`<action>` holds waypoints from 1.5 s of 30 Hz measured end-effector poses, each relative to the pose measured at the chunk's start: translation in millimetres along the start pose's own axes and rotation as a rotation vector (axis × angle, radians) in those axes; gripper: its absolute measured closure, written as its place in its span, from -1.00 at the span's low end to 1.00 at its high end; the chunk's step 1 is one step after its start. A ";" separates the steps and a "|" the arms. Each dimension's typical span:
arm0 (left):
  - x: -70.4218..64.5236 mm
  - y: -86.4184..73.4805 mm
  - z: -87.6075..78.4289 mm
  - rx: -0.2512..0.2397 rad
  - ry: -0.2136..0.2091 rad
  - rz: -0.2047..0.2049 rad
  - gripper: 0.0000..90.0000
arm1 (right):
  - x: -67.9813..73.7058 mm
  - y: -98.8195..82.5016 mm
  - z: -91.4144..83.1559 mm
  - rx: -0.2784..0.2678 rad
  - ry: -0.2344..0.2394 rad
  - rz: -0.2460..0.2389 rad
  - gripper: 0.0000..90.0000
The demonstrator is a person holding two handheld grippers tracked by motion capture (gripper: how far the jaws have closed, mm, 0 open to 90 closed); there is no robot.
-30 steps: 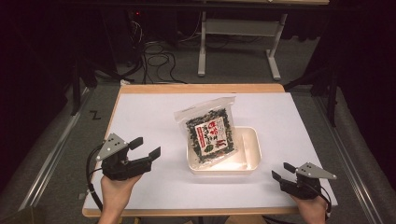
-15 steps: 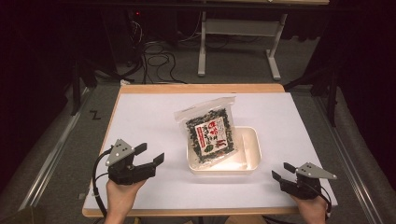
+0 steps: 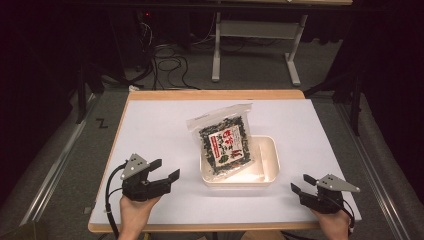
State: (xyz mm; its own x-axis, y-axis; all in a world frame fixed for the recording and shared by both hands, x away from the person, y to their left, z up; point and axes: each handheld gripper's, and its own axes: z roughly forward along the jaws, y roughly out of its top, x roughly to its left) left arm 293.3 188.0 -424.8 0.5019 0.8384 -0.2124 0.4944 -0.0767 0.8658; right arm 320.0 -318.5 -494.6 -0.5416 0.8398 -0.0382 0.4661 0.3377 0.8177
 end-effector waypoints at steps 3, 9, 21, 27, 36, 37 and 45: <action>-0.8 -2.3 2.6 0.010 -0.006 -0.001 -0.38 | 0.5 0.0 0.0 0.002 0.000 0.002 -0.09; -0.9 -5.8 6.8 0.019 -0.010 -0.006 -0.38 | 0.3 -0.1 0.0 0.001 0.000 0.000 -0.09; -1.9 -14.3 20.4 0.063 -0.027 -0.008 -0.40 | 0.7 -0.1 -0.1 0.002 -0.001 0.003 -0.09; 0.6 -19.2 27.6 0.073 -0.028 -0.016 -0.41 | 0.6 -0.1 0.0 0.002 -0.001 0.002 -0.09; 3.2 -27.3 38.2 0.087 -0.012 -0.028 -0.41 | 0.6 0.0 0.0 0.002 -0.001 0.002 -0.09; 3.4 -28.7 39.3 0.089 -0.003 -0.025 -0.41 | 0.6 0.0 -0.1 0.002 -0.001 0.002 -0.09; 8.1 -41.5 44.3 0.110 0.028 -0.025 -0.39 | 0.6 0.2 -0.4 -0.001 -0.001 0.000 -0.09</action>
State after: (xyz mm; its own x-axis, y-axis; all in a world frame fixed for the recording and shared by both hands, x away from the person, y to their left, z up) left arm 308.3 174.0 -482.6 0.4694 0.8553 -0.2194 0.5822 -0.1130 0.8052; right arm 319.5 -318.2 -494.2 -0.5407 0.8403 -0.0393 0.4655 0.3378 0.8181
